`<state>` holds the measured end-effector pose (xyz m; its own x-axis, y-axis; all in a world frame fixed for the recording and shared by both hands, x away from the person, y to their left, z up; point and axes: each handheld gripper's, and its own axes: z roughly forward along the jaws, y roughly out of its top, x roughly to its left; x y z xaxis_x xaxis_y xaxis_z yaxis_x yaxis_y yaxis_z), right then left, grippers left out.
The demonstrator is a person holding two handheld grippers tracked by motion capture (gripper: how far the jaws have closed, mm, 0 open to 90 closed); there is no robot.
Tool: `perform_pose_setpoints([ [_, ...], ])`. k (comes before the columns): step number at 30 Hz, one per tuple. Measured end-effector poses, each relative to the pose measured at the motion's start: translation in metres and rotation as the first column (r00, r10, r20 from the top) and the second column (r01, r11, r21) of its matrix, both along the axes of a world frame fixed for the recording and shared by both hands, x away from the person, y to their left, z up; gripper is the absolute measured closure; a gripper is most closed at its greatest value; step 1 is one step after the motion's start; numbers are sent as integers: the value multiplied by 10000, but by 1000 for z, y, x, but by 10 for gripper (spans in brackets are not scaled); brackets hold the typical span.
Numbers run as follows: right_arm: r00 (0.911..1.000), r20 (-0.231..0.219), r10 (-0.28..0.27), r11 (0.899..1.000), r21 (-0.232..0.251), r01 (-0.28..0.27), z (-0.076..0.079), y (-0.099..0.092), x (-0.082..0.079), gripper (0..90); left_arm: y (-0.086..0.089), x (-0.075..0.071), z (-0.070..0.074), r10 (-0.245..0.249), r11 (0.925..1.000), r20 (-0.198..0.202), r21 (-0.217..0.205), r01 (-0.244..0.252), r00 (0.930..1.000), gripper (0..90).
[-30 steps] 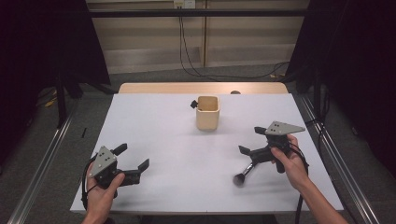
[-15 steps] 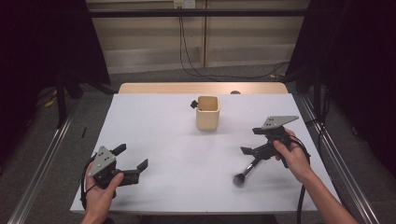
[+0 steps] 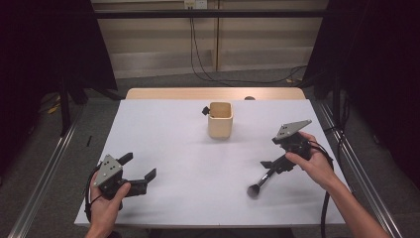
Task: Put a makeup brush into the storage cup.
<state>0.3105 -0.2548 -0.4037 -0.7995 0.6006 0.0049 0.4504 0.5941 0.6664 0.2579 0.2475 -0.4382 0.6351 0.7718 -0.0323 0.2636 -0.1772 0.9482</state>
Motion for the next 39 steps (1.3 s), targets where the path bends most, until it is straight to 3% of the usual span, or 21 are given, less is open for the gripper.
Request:
perform_pose_setpoints([
  [8, 9961, -786, 389, 9976, -542, -432, -2, -3, 6, 43, 0, 0, 0, 19, 10000, -9, -48, -19, 10000, 30],
  [16, 9817, -1667, 924, 9830, -1420, -1166, -2, -2, 9, 71, 1, 1, 0, 92, 9999, 17, -66, -92, 10000, 30],
  [21, 9676, -2103, 1397, 9627, -1999, -1825, -5, 1, 7, 70, 2, 1, 0, 106, 9999, 26, -68, -106, 9999, 31],
  [31, 9337, -2829, 2195, 9206, -2567, -2942, -18, 12, 12, 52, 1, 1, 0, 51, 10000, 48, 23, -52, 10000, 30],
  [33, 9311, -2913, 2197, 9175, -2627, -2987, -20, 14, 12, 52, 2, 1, 0, 58, 10000, 52, 54, -58, 10000, 30],
  [35, 9261, -2860, 2461, 9039, -2772, -3258, -20, 20, 11, 54, 2, 2, 0, 62, 10000, 42, 44, -62, 10000, 30],
  [39, 9115, -3058, 2750, 8883, -2820, -3626, -23, 25, 10, 130, 0, 0, 0, -120, 9998, 185, 135, 118, 9998, 29],
])
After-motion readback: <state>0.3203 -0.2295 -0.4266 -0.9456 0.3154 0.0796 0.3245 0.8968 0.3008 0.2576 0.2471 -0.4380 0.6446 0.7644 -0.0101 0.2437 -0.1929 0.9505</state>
